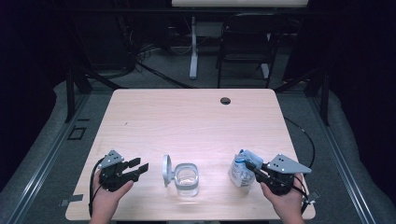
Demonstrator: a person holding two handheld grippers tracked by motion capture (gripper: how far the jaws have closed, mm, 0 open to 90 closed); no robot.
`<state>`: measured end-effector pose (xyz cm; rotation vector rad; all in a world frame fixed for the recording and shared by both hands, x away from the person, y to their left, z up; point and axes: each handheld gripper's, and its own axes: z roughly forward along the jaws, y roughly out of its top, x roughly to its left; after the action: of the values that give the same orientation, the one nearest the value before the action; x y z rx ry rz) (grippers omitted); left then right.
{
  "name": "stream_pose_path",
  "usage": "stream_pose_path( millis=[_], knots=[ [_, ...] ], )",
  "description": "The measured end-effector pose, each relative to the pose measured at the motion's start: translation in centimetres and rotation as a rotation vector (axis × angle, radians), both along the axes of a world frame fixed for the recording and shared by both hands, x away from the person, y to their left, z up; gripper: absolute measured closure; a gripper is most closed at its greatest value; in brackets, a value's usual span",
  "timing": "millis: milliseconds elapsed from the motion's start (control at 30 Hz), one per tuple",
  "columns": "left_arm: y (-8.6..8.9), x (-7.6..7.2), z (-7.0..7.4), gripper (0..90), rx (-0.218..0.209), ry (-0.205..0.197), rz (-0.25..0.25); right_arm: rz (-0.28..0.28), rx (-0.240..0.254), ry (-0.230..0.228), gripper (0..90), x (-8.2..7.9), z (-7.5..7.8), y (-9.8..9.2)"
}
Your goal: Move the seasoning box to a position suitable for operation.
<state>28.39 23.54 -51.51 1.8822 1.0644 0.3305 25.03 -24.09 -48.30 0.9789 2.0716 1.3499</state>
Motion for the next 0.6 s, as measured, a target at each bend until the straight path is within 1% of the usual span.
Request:
stream_pose_path(
  millis=[100, 133, 233, 300, 367, 433, 567, 600],
  knots=[
    [0.0, 0.0, 0.0, 54.5, -0.002, -0.002, 0.005, -0.004, -0.012, -0.003, 81.1, -0.1, -0.1, 0.1],
    [0.1, 0.0, 0.0, 54.5, -0.001, 0.000, 0.004, -0.005, -0.007, -0.004, 79.8, -0.1, -0.1, 0.2],
    [0.1, 0.0, 0.0, 54.4, 0.001, 0.001, 0.000, -0.006, -0.017, -0.005, 75.9, -0.1, -0.2, 0.2],
    [0.1, 0.0, -0.1, 54.2, 0.000, -0.003, -0.001, -0.002, -0.029, 0.002, 71.7, 0.0, -0.3, 0.4],
    [0.3, 0.0, -0.2, 54.2, 0.012, 0.000, -0.004, -0.002, -0.035, 0.004, 68.8, 0.0, -0.5, 0.4],
    [0.6, 0.0, -0.3, 54.1, 0.003, 0.001, 0.006, -0.007, -0.039, 0.005, 65.1, 0.0, -0.7, 0.4],
    [1.0, 0.0, -0.2, 54.0, -0.002, 0.000, 0.013, -0.029, -0.029, -0.004, 57.5, 0.1, -1.1, 0.5],
    [1.0, 0.0, -0.3, 53.9, -0.004, -0.001, 0.015, -0.033, -0.036, -0.003, 56.4, 0.1, -1.1, 0.5]
  ],
)
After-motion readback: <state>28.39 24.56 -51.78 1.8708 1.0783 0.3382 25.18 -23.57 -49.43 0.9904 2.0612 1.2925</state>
